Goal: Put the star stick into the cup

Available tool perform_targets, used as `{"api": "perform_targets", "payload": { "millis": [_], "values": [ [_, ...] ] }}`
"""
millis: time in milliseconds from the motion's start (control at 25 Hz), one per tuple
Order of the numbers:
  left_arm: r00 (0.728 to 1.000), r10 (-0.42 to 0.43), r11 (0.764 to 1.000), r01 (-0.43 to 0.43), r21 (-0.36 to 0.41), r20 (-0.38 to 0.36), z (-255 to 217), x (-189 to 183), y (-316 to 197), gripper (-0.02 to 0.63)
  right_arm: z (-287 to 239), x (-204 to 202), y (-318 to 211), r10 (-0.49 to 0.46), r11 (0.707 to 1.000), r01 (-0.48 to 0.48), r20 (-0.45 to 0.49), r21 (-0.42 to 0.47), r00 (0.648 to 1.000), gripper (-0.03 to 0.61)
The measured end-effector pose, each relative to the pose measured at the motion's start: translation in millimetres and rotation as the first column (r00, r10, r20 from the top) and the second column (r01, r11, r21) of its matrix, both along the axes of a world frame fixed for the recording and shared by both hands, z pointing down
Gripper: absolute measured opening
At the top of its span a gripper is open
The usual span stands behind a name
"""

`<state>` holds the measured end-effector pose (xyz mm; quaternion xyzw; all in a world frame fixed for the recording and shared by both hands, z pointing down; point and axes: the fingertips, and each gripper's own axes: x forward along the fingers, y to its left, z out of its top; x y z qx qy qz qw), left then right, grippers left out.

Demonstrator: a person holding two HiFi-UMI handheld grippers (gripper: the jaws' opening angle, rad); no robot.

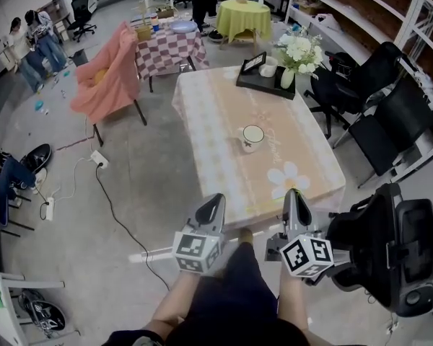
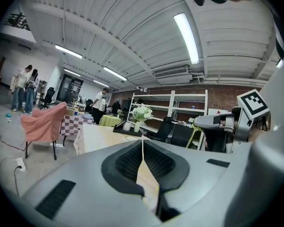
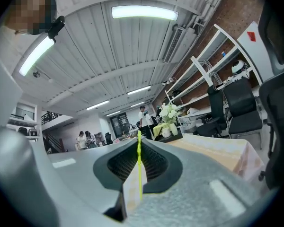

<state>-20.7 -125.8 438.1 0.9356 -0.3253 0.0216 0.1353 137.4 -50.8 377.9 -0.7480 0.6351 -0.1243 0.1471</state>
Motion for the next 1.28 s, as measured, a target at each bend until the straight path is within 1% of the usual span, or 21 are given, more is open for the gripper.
{"api": "perform_targets", "payload": {
  "millis": [320,520,760,1120,1280],
  "values": [
    [0.999,-0.043,0.999,0.043,-0.012,-0.009,-1.5,30.3,-29.8,0.015,-1.8,34.6,-39.5,-0.038,0.999,0.038,-0.001,-0.011,0.999,0.018],
    [0.998,-0.056,0.998,0.056,-0.019,-0.002,3.5,55.8,-49.0,0.015,-0.9,59.6,-66.3,-0.063,0.998,0.063,0.007,-0.013,0.998,0.018],
    [0.997,-0.079,0.997,0.079,-0.023,0.005,4.4,75.3,-73.8,0.015,0.1,80.1,-96.7,-0.088,0.996,0.088,0.029,-0.01,0.996,0.018],
    [0.991,-0.134,0.991,0.135,-0.02,0.025,5.7,85.4,-102.9,0.015,3.1,90.5,-137.8,-0.158,0.987,0.158,0.056,-0.003,0.986,0.018],
    [0.985,-0.173,0.985,0.174,-0.014,0.024,4.0,83.2,-115.9,0.015,5.5,90.9,-156.4,-0.195,0.981,0.195,0.087,0.005,0.977,0.018]
  ]
}}
